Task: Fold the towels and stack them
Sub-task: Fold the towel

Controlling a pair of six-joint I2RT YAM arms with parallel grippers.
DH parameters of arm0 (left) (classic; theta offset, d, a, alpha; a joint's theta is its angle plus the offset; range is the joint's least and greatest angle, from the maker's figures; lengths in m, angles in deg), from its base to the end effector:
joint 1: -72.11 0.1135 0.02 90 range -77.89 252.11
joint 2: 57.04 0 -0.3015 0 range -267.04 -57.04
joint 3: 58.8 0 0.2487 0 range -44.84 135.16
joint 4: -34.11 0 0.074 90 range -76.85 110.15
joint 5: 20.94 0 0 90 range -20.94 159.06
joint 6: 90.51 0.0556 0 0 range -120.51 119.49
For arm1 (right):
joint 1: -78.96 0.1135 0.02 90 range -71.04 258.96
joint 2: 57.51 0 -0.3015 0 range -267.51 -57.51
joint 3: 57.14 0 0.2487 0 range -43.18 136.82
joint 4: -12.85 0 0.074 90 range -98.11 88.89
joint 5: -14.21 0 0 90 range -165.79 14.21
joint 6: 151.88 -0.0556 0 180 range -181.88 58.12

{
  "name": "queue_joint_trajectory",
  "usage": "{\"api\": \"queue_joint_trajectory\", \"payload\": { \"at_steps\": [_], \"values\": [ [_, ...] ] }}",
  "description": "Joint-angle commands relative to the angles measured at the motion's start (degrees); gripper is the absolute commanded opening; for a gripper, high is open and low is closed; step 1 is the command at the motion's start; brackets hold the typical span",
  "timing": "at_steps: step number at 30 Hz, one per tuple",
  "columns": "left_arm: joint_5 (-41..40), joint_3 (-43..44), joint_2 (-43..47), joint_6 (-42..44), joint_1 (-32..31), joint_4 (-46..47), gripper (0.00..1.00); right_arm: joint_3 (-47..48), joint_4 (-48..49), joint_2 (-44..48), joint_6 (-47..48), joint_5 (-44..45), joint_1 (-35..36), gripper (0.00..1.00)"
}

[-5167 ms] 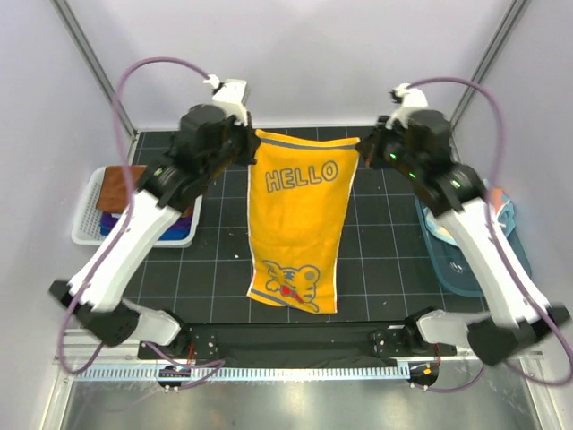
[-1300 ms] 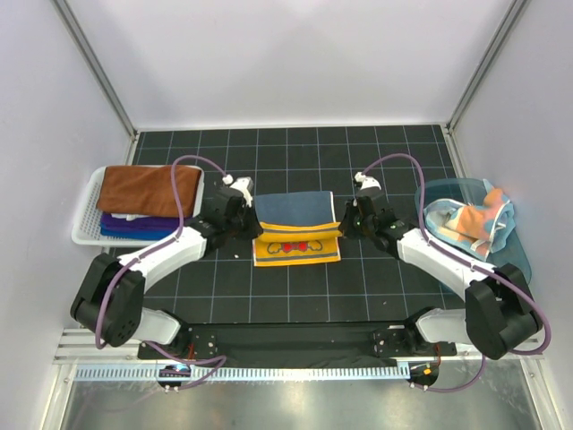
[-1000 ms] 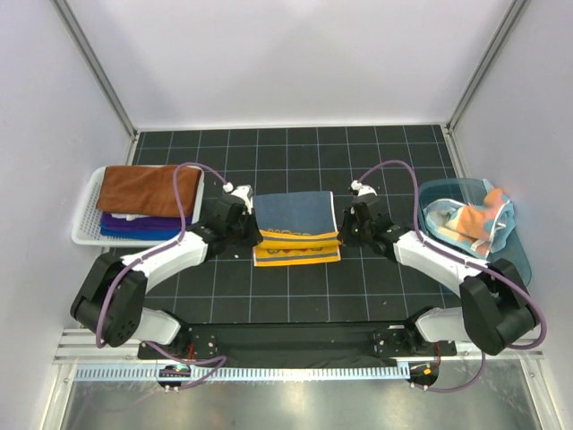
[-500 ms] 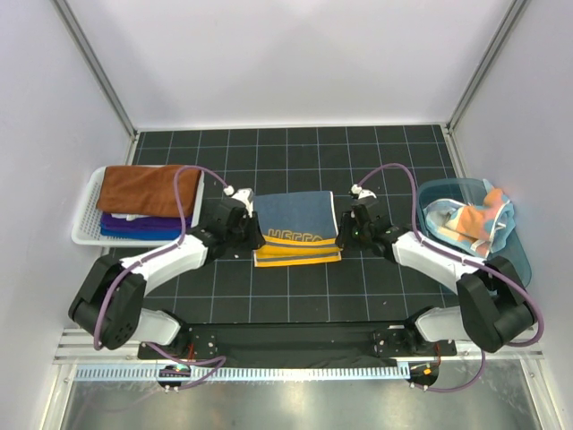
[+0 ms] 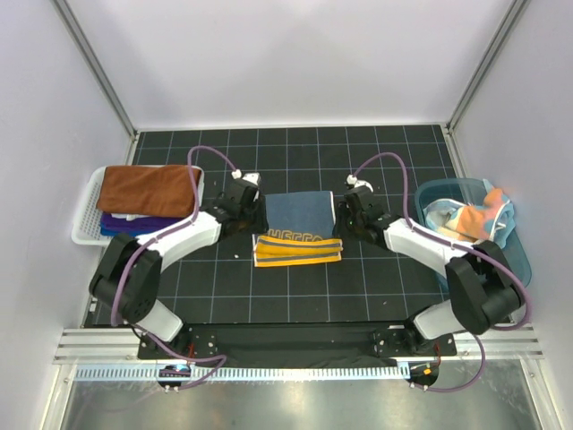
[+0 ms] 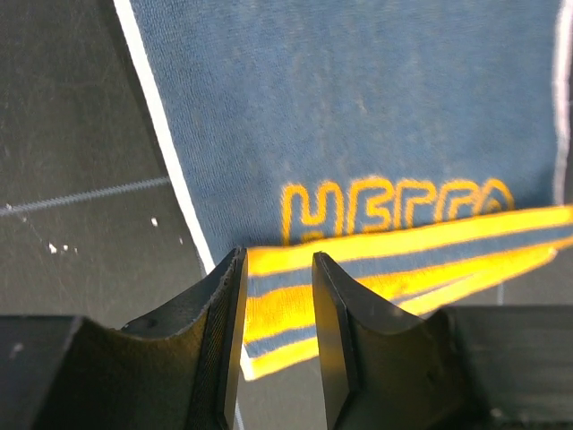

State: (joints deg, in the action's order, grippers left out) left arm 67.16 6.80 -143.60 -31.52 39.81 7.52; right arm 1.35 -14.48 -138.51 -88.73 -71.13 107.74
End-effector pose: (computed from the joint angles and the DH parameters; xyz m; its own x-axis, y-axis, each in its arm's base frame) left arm 0.2728 -0.1703 0.2299 -0.7999 -0.1035 -0.5911 0.1202 0.9374 -0.3268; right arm 0.2529 0.1338 0.2172 -0.7936 0.0777 -0.6034 -0.0846 0.9681 0.2359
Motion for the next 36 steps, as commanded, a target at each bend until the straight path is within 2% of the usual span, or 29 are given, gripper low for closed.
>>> {"api": "queue_joint_trajectory", "payload": {
  "at_steps": [1, 6, 13, 36],
  "values": [
    [-2.07, 5.91, -4.48, 1.73, -0.14, -4.95, 0.39, 3.36, 0.19, -2.94, -0.31, 1.84, 0.23, 0.44],
    [-0.66, 8.3, -9.94, 1.83, -0.14, -5.92, 0.38, 3.9, 0.44, -4.79, -0.48, 1.75, 0.14, 0.43],
    [1.1, 6.02, -7.39, 2.18, -0.14, -4.78, 0.43, 2.84, 0.62, -2.68, -0.22, 2.19, 0.14, 0.44],
    [1.71, 4.0, -4.49, 2.26, -0.14, -7.24, 0.41, -1.55, 1.24, 1.1, -0.13, -0.09, 0.23, 0.43]
  ]
}}
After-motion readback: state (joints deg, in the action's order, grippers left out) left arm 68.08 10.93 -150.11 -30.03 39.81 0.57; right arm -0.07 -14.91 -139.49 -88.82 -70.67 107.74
